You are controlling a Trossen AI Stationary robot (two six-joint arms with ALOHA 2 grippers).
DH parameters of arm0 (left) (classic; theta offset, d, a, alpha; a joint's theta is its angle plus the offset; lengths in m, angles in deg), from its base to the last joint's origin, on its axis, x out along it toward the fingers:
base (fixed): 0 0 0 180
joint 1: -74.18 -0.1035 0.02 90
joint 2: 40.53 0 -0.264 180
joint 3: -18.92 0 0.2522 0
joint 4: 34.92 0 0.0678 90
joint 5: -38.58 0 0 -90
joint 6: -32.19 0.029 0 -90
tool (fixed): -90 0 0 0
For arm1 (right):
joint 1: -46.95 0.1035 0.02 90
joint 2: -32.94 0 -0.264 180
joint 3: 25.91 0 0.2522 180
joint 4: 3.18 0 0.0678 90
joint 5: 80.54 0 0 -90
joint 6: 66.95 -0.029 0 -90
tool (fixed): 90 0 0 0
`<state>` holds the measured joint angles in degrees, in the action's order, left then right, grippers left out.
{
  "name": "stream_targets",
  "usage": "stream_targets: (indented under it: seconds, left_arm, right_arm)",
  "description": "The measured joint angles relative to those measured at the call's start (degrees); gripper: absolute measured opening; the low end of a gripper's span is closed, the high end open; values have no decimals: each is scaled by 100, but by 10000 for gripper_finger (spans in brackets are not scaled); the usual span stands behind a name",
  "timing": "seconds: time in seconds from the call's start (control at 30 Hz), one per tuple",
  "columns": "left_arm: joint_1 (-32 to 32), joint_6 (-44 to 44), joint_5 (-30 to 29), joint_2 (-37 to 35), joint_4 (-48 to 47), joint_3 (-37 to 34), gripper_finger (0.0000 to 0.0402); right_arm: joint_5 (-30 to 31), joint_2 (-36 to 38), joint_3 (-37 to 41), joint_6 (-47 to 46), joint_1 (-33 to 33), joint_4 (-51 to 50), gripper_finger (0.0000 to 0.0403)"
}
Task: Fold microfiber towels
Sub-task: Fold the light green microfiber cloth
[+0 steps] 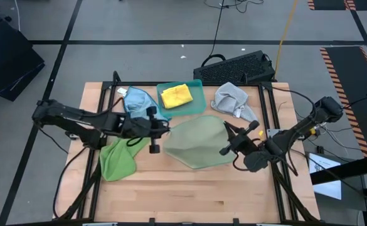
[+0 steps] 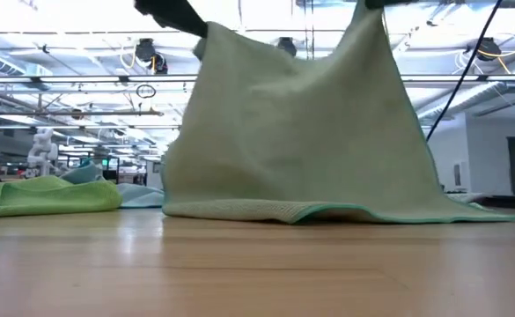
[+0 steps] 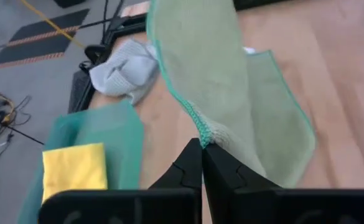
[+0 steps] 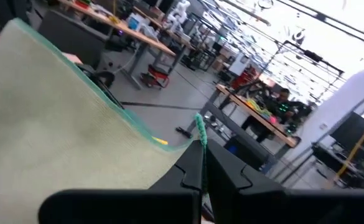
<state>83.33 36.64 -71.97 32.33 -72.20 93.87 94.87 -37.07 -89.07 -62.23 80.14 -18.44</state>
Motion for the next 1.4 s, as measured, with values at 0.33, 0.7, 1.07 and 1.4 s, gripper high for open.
stream_targets:
  seconds: [0.33, 0.7, 1.07, 1.4]
  left_arm:
    - [543, 38, 1840, -513, 1460, 149, 5]
    - [1092, 393, 734, -661, 688, 1295, 3]
    - [-396, -185, 473, -198, 51, 358, 3]
    - [-1083, 76, 777, 605, 859, -251, 7]
  right_arm:
    - [-905, 345, 125, 1554, 634, 3252, 4]
    - [-852, 179, -95, 3375, 1231, 5103, 4]
    - [34, 189, 501, 3148, 722, 4713, 4]
    - [441, 232, 1491, 2764, 489, 4745, 4]
